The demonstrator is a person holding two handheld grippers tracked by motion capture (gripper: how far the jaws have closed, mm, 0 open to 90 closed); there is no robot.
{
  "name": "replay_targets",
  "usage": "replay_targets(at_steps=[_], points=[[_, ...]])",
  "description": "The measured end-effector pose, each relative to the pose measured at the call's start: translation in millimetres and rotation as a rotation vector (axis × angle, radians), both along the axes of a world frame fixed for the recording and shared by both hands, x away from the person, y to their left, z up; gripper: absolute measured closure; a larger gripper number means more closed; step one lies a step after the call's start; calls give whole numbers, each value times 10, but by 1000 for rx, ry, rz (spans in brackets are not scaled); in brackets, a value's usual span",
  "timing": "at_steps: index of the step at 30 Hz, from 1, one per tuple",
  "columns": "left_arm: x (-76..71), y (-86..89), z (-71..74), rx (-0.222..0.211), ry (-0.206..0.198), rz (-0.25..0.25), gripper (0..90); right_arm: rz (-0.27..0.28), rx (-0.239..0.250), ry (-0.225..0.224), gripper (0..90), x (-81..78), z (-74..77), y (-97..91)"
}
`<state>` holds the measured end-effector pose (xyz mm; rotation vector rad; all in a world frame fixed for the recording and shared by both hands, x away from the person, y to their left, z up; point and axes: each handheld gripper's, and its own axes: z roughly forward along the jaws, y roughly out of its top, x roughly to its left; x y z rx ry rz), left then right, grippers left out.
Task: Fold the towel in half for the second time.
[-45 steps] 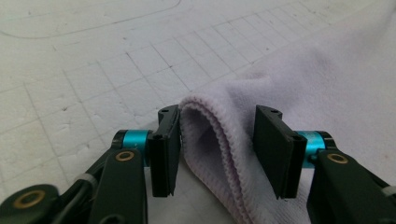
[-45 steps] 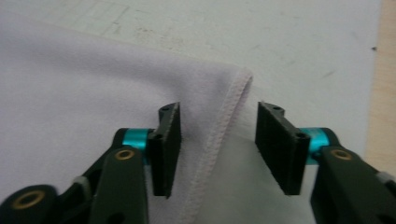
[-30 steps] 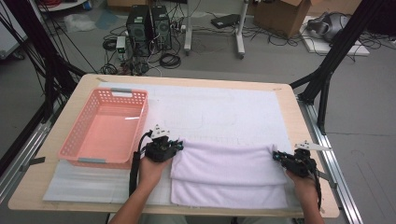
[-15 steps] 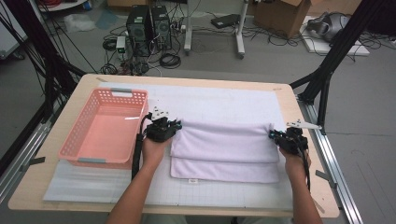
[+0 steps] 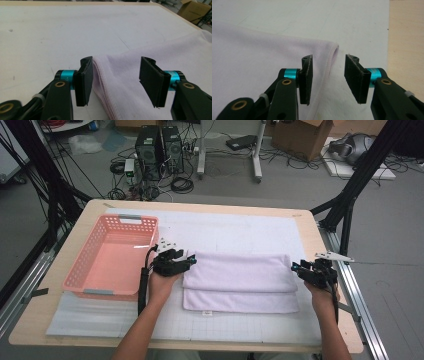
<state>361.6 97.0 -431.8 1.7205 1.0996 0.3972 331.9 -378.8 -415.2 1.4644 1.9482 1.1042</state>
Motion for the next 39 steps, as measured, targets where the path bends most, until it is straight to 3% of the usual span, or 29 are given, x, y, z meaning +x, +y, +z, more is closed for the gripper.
replay_targets(at_steps=[3, 5, 7, 10, 12, 16, 22, 24, 26, 29, 30, 33, 35, 39], points=[[-75, -12, 1, 13, 26, -46, 379, 13, 18, -1, 578, -106, -2, -47], [-176, -21, -10, 0, -20, -51, 384, 22, 27, 5, 572, -181, -22, -72], [-219, -44, -6, 11, 7, -86, 370, 30, 27, 16, 569, -240, -46, -80], [-292, -39, 6, -1, -21, -121, 357, 46, 27, 31, 569, -339, -94, -87], [-336, -17, -5, 6, -35, -110, 353, 62, 33, 32, 569, -402, -114, -89], [-419, 69, -87, 10, -23, -102, 359, 84, 49, 46, 564, -484, -142, -72], [-538, 122, -186, 30, 42, -98, 505, 99, 46, 48, 552, -567, -224, 0], [-568, 140, -181, 13, 56, -93, 546, 105, 43, 48, 552, -591, -258, 25], [-602, 163, -193, -8, 74, -95, 586, 101, 25, 47, 619, -605, -286, 43], [-617, 146, -201, 2, 93, -102, 664, 77, 19, 53, 756, -625, -284, 44], [-615, 126, -205, 10, 99, -108, 732, 76, 20, 52, 796, -626, -280, 42], [-626, 72, -197, 40, 89, -109, 865, 88, 9, 57, 838, -618, -284, 63], [-654, 61, -184, 37, 70, -111, 873, 93, -3, 54, 850, -623, -283, 70], [-716, 79, -129, 10, 44, -117, 877, 97, 22, 36, 854, -660, -244, 37]])
